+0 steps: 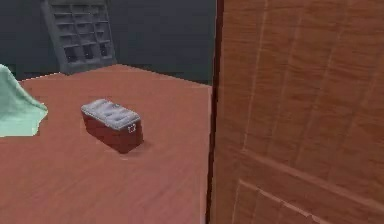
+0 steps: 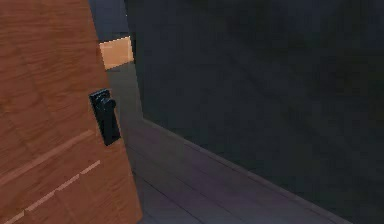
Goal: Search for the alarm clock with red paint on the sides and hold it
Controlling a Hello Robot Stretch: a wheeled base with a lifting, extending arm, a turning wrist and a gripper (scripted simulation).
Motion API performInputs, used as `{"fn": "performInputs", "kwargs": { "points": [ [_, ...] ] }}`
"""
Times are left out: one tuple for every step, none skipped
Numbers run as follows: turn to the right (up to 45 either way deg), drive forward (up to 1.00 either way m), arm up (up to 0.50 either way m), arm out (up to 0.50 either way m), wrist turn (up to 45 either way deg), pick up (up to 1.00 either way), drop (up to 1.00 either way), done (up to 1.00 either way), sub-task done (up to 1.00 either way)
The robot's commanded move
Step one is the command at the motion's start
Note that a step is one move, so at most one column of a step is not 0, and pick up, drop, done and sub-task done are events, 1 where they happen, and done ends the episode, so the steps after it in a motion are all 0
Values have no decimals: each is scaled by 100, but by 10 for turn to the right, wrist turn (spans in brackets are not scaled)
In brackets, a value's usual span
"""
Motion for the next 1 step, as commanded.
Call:
{"fn": "performInputs", "kwargs": {
  "points": [
    [-180, 0, 0, 0, 0, 0, 0, 0, 0]
  ]
}}
